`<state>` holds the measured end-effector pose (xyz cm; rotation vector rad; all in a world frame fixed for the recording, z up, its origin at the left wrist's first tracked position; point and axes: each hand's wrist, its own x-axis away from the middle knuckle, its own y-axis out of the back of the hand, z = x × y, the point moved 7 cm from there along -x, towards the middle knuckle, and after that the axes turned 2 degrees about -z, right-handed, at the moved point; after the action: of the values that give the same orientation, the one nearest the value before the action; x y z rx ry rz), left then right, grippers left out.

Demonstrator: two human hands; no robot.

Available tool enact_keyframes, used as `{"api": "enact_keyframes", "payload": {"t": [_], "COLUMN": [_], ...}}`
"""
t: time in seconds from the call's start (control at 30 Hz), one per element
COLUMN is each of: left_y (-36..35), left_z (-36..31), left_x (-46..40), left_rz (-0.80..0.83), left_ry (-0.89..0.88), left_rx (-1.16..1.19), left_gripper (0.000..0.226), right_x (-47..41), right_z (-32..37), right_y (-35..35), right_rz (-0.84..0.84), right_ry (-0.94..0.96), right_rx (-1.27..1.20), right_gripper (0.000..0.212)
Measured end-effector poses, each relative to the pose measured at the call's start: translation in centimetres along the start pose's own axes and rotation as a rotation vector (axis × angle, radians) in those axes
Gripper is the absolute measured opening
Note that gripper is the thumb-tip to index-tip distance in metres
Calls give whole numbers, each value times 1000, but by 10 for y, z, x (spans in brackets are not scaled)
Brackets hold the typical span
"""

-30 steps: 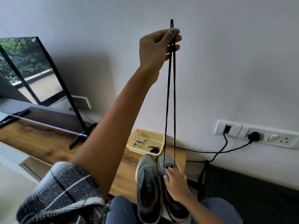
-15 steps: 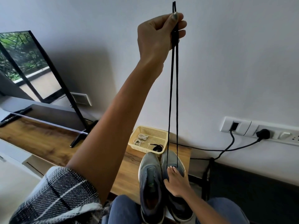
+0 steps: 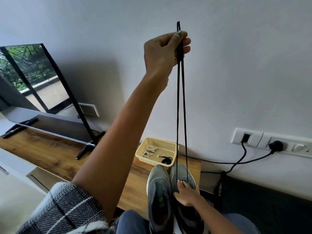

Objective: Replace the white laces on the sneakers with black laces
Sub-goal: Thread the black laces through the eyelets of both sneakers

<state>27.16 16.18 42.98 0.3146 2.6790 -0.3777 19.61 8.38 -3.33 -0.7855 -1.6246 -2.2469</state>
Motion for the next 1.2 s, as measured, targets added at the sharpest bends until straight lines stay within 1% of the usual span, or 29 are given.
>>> {"api": "enact_keyframes", "payload": {"t": [0.07,0.17,0.27,0.37,0.43,0.47,0.57,0.6,0.63,0.7,0.77,0.83,0.9,1.07,1.13,1.2], "left_y": [3,5,5,5,3,3,-1,-3,-4,-7,-8,-8,-2,36,55,71], "left_z": [0,0,-3,-5,-6,-6,-3,-2,0,4,10,18,27,62,83,111], "left_x": [1,4,6,10,15,18,28,32,36,44,53,60,66,79,89,102], "left_rz": [7,25,24,35,49,56,81,90,99,116,131,143,137,-1,-48,-28], "left_ry": [8,24,25,24,21,21,37,40,38,39,57,78,103,182,198,211], "left_rx": [5,23,16,7,-4,-7,-1,-2,-6,-12,-8,4,23,11,-82,-277], "left_gripper": [14,14,13,14,16,16,18,19,20,20,20,21,21,18,18,17], "right_x": [5,19,38,71,104,124,188,205,217,229,237,243,243,229,219,206], "right_z": [1,4,7,15,21,25,32,36,40,48,55,54,50,30,21,11], "right_y": [5,20,48,95,140,166,244,262,276,291,294,291,285,260,245,226], "right_rz": [-33,-153,-221,-342,-479,-577,-965,-1049,-1085,-1063,-1047,-1079,-1095,-1000,-957,-898], "right_ry": [19,38,73,197,268,316,468,511,548,581,605,615,583,523,488,441], "right_rx": [-47,-197,-353,-490,-629,-718,-902,-923,-938,-970,-1018,-1069,-1092,-1237,-1287,-1322], "right_gripper": [67,60,47,31,21,18,9,12,20,30,23,13,10,11,11,11]}}
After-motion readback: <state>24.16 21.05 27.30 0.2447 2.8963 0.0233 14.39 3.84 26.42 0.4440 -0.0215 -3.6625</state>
